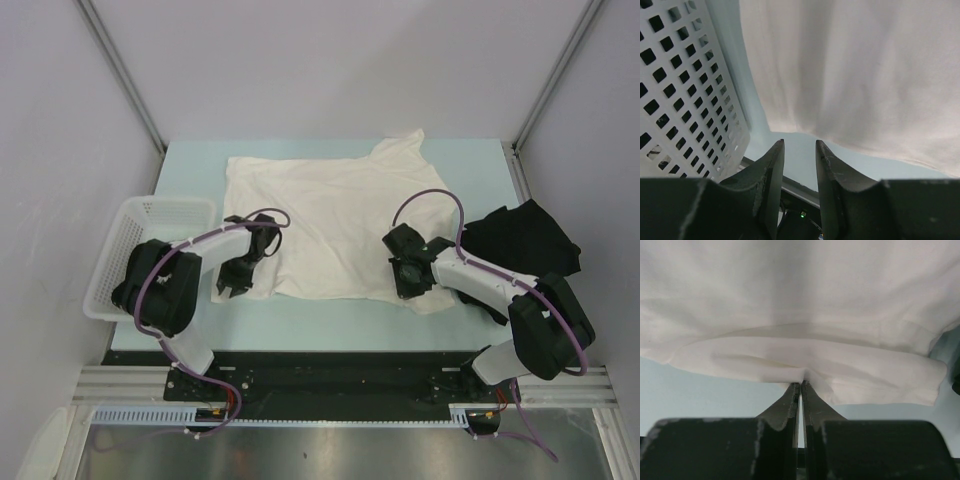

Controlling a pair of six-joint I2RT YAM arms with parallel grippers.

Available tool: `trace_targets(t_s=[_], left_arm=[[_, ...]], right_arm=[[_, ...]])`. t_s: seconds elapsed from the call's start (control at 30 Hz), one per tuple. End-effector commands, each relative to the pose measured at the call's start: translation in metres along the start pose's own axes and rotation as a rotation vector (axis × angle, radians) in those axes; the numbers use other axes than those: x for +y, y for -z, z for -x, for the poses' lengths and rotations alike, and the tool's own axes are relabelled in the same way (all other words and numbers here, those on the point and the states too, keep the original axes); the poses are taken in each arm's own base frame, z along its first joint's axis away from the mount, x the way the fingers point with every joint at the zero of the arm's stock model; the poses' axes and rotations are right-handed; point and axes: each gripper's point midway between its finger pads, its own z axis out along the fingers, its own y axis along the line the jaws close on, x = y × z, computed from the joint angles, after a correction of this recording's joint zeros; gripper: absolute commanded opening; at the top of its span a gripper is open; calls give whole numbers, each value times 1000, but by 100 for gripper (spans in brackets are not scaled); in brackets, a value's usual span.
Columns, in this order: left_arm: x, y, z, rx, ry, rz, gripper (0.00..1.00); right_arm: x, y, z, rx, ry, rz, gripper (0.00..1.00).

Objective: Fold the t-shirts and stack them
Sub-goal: Grap the side of the flattened tshirt closest away from the robot with both arms

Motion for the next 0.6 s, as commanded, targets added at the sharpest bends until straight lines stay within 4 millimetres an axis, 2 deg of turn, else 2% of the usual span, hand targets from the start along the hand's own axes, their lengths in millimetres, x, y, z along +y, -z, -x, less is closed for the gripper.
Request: trace_targets(t_s=[0.0, 0.27, 0.57], left_arm=[[15, 1, 10, -29, 26, 37, 37], [34, -7, 11, 6, 135, 27, 36], [60, -6, 32, -10, 207, 46, 36]], right_arm=[[6, 9, 21, -66, -12, 30, 7], [6, 6, 22, -61, -19, 35, 7], [5, 4, 23, -55, -28, 44, 7]])
